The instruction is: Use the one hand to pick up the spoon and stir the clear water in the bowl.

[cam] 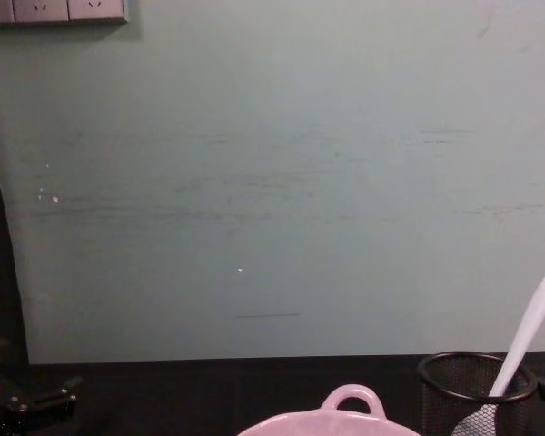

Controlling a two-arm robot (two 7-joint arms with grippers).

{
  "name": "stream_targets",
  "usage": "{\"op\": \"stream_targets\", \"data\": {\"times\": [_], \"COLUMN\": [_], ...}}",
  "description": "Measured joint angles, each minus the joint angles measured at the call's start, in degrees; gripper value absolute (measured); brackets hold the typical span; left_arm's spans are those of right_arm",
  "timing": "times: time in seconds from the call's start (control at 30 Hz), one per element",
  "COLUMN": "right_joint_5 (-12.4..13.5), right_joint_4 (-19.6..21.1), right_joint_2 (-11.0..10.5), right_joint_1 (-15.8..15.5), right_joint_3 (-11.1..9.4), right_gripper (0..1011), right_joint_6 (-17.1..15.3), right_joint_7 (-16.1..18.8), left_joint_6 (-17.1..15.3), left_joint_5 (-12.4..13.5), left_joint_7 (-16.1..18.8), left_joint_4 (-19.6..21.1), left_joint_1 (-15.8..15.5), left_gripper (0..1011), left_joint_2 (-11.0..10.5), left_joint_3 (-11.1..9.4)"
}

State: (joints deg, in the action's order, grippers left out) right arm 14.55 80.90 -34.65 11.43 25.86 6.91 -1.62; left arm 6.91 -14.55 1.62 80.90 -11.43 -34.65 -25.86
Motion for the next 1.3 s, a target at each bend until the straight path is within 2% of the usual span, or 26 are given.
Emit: {"op": "stream_targets", "data": {"times": [1.3], "right_joint_5": [0.0], "right_joint_4": [0.0], "right_joint_2": [0.0], "right_joint_1": [0.0], "right_joint_3": [0.0], "right_gripper": [1011], "right_joint_6": [0.0], "right_joint_7": [0.0], "left_joint_6": [0.0], "left_joint_5": [0.0], "left_joint_7": [0.0], "left_joint_4": [0.0], "left_joint_1": [0.0], "left_gripper": [1005], "left_joint_2": [0.0], "left_joint_3": [0.0]}}
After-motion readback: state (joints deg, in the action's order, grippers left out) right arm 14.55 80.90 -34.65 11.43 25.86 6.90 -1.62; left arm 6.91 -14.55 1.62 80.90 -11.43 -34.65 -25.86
